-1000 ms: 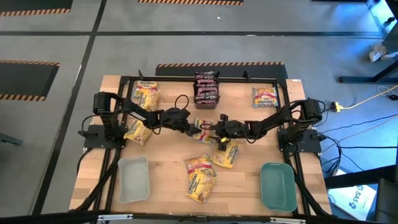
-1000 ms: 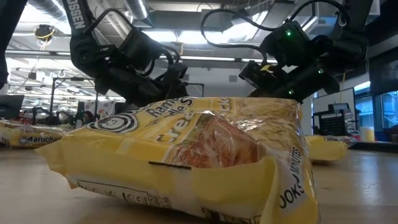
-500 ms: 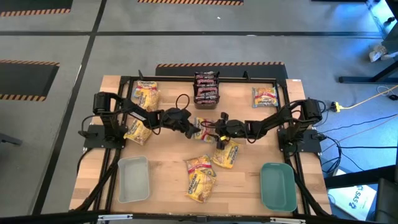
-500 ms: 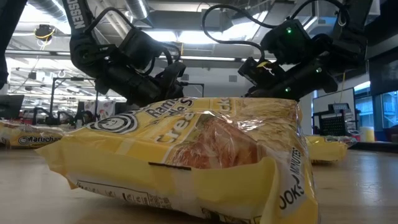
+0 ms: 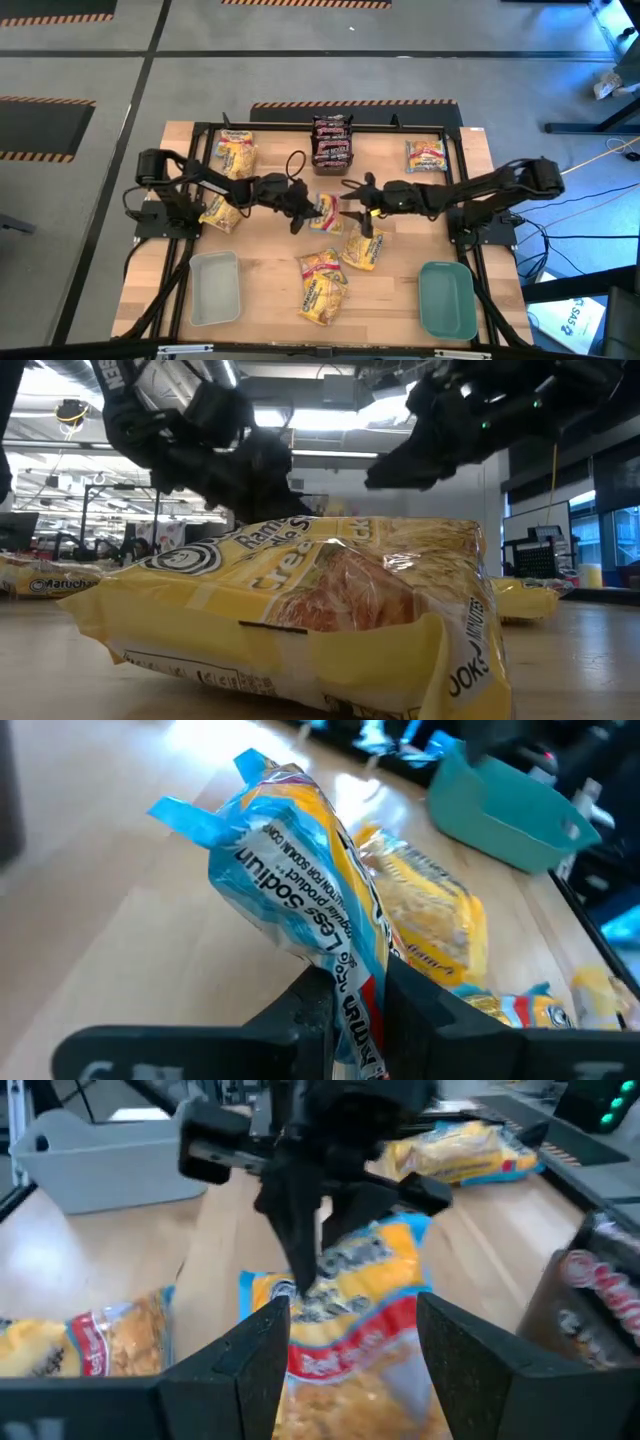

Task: Sort Maruchan noodles
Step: Put the middle blue noodle pack into the gray bin

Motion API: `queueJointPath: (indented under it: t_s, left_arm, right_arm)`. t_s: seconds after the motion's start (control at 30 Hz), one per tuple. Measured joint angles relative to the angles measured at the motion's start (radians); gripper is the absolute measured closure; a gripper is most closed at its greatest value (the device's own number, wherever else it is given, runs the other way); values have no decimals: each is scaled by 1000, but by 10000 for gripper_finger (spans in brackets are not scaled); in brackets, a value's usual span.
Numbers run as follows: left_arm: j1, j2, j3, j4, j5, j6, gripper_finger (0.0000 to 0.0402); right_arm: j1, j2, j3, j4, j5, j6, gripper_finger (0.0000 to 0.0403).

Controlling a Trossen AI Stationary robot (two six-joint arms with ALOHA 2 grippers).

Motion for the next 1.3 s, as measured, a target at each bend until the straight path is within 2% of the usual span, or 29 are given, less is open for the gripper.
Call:
queueJointPath:
  t_s: [0.2, 0.43, 0.57, 0.73, 0.9, 1.1, 1.2, 1.3]
  left_arm:
    - [-46, -54, 0, -29, -9, 189, 352]
    - [-108, -104, 26, -183, -102, 344, 352]
    - [-144, -104, 121, -370, -175, 384, 352]
    - [-184, -103, 269, -647, -295, 447, 352]
    - [-203, -103, 371, -819, -320, 480, 352]
    - [-214, -103, 419, -841, -327, 507, 352]
    - [-214, -103, 420, -849, -328, 506, 352]
    - [-213, -103, 420, -849, -342, 494, 352]
  right_arm:
    - [0, -24, 26, -48, -24, 73, 188]
    - [0, 0, 203, -331, -75, 110, 111]
    - [0, 29, 303, -448, -109, 102, 79]
    - [0, 116, 392, -574, -116, 69, 72]
    - [0, 184, 422, -657, -171, 43, 89]
    - [0, 229, 423, -641, -173, -2, 128]
    - [0, 234, 423, -636, -173, -17, 163]
    - [0, 234, 423, -627, -173, -38, 215]
